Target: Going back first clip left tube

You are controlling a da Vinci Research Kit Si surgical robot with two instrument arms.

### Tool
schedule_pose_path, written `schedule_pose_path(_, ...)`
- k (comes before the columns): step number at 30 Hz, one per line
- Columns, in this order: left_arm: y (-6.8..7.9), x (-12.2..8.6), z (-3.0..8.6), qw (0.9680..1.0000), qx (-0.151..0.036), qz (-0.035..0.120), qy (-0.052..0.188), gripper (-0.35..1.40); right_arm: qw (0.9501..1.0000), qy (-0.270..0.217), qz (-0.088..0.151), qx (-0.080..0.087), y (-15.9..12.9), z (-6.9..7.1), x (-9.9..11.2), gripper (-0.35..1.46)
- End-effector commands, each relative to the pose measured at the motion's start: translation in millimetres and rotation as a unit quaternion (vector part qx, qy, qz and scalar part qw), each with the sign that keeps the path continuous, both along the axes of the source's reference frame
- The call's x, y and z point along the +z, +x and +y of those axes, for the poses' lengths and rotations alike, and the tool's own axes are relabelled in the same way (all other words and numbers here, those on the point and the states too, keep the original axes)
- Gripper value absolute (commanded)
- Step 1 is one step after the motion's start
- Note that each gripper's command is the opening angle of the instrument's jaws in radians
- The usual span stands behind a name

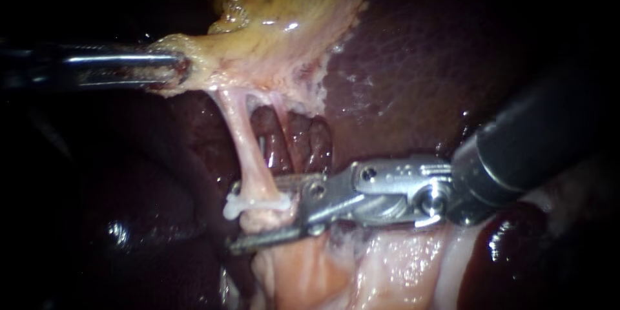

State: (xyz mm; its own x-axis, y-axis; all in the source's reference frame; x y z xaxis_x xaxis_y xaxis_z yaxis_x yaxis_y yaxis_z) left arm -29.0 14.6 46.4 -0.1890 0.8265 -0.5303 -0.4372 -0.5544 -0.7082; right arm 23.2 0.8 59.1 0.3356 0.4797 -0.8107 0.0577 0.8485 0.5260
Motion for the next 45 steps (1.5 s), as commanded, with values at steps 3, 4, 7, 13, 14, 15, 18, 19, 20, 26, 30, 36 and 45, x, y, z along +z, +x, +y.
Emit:
schedule_pose_path(3,0.0,0.0,0.0,1.0,0.0,0.0,0.0,-0.35,0.9997,-0.019,-0.005,0.011,-1.0,1.4,-0.3,0.5)
schedule_pose_path(4,0.0,0.0,0.0,1.0,0.0,0.0,0.0,-0.35,0.9996,-0.024,-0.006,0.013,-1.4,1.7,-0.4,0.5)
schedule_pose_path(7,0.0,0.0,0.0,1.0,0.0,0.0,0.0,-0.35,0.9992,-0.034,-0.008,0.019,-2.8,2.7,-0.9,0.5)
schedule_pose_path(13,0.1,0.1,0.0,1.0,0.0,0.0,0.0,-0.35,0.9978,-0.065,0.003,0.004,-7.8,2.6,-2.1,0.5)
schedule_pose_path(14,0.1,0.1,0.0,1.0,0.0,0.0,0.0,-0.35,0.9977,-0.068,0.005,0.002,-8.7,2.6,-2.3,0.5)
schedule_pose_path(15,0.1,0.2,0.0,1.0,0.001,0.0,-0.001,-0.35,0.9972,-0.075,0.008,-0.002,-9.9,2.6,-2.7,0.5)
schedule_pose_path(18,0.1,0.2,0.0,1.0,0.001,0.0,-0.001,-0.35,0.9971,-0.075,0.014,-0.01,-12.4,2.8,-3.4,0.5)
schedule_pose_path(19,0.1,0.3,0.0,1.0,0.001,0.0,-0.001,-0.35,0.9969,-0.076,0.016,-0.013,-13.4,3.0,-3.7,0.5)
schedule_pose_path(20,0.1,0.2,0.0,1.0,0.001,0.0,-0.001,-0.35,0.9967,-0.078,0.017,-0.014,-14.1,3.1,-3.9,0.5)
schedule_pose_path(26,0.1,0.3,0.0,1.0,0.001,0.0,-0.001,-0.35,0.9965,-0.082,0.016,-0.012,-16.6,4.4,-4.9,0.5)
schedule_pose_path(30,0.1,0.3,0.0,1.0,0.001,0.0,-0.001,-0.35,0.9966,-0.081,0.015,-0.011,-17.0,4.7,-5.0,0.5)
schedule_pose_path(36,-1.1,1.0,0.5,1.0,-0.002,0.001,-0.001,-0.35,0.9966,-0.081,0.015,-0.01,-17.1,4.7,-5.0,0.5)
schedule_pose_path(45,-3.3,3.8,1.1,1.0,-0.002,0.001,-0.003,-0.35,0.9966,-0.081,0.015,-0.01,-17.3,4.7,-4.9,0.5)
